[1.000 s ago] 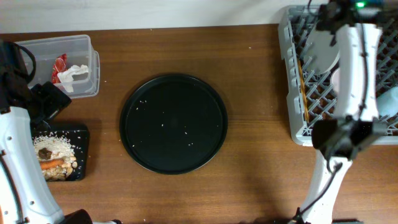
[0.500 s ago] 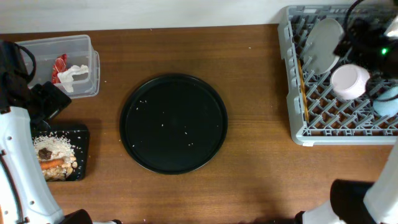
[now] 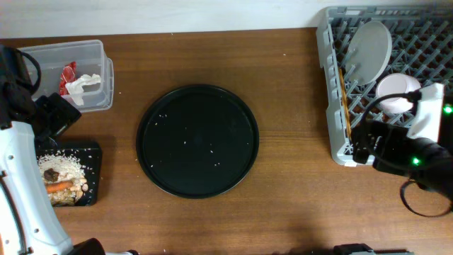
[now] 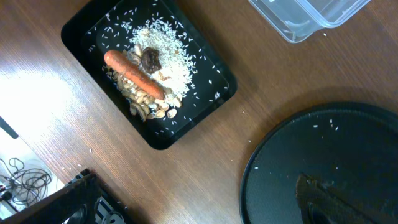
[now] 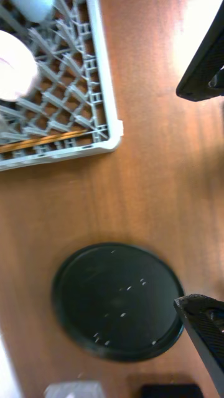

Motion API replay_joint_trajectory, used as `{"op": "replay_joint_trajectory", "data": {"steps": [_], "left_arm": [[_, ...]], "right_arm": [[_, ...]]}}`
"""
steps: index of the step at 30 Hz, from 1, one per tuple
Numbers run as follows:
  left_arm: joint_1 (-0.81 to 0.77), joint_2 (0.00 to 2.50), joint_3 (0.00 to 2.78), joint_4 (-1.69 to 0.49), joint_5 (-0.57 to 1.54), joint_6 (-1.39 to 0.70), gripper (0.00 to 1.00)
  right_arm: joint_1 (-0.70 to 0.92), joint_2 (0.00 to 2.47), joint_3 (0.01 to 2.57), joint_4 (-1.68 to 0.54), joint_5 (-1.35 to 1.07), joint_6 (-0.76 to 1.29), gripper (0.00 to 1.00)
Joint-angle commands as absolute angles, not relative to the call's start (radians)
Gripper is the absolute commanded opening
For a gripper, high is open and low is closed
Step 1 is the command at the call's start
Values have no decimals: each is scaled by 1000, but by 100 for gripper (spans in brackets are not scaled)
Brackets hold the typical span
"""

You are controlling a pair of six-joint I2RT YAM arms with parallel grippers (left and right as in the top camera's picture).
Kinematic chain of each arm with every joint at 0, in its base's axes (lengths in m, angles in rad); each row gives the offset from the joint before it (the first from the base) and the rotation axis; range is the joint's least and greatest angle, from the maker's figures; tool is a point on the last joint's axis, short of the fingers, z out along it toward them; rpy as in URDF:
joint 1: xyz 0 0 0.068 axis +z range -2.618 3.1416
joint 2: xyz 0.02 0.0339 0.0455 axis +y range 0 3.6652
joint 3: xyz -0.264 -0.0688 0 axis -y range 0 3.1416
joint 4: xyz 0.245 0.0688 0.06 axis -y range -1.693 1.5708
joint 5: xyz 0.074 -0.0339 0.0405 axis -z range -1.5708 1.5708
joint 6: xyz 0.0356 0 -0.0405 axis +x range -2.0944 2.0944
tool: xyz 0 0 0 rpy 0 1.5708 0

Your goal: Sort waste into correct bins and load items into the dishwasher rack

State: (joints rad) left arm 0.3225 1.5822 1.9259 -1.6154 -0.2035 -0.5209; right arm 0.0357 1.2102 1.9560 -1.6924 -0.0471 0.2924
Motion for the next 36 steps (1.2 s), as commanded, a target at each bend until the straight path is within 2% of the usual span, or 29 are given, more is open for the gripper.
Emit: {"op": "replay_joint_trajectory", "data": {"steps": [1,15,20,23,28,36], "left_arm": [[330,1588,1923,-1617,-217,-530,99],[330,1588,1923,-1617,-217,-530,99],[330,1588,1923,-1617,-217,-530,99],[330,1588,1923,-1617,-217,-530,99],[330,1588,1923,-1617,-217,-530,99],[330,1588,1923,-1617,-217,-530,99]], "right_arm": [[46,1245,1916,-1698,-49,289,98],[46,1451,1914,-1698,-41,289,98],[46,1424,1914,-1684,-4,289,98],[46,1353,1885,-1583,-30,297,98],[46,1124,1634,-1363,-57,296,98],[46,613,842,-796,-132,297,98]]}}
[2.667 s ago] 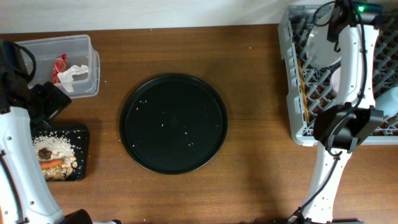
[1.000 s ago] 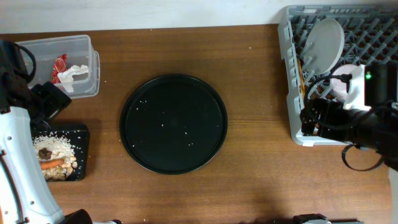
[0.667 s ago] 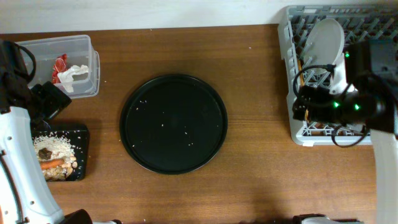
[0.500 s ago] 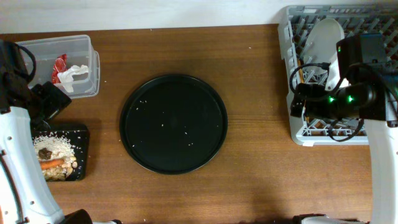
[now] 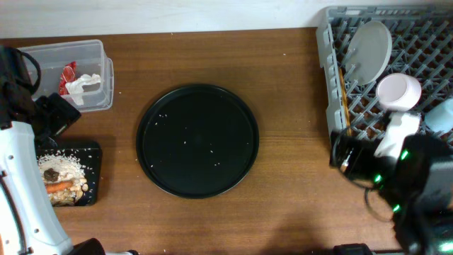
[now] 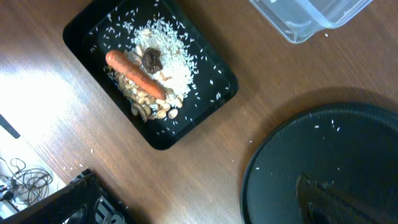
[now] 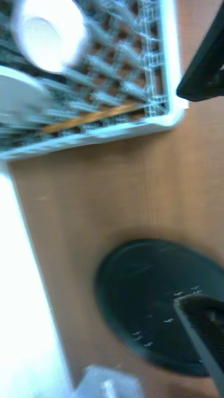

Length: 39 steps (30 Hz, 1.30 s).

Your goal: Sort waste into correct bins and load items into the dishwasher rack

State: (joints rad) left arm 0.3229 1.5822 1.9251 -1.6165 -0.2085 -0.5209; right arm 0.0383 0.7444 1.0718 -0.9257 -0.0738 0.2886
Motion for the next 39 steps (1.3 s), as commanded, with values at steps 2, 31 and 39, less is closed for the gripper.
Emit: {"op": "replay_joint_trajectory", "data": {"steps": [2,31,39], "left_arm": [[330,1588,1923,-1617,-217,-530,99],[330,1588,1923,-1617,-217,-530,99],[330,1588,1923,-1617,-217,-530,99]], "right_arm": [[46,500,667,-624,-185,297,98],[44,3,6,-26,-8,296,98],[44,3,6,-82,16,213,98]]}}
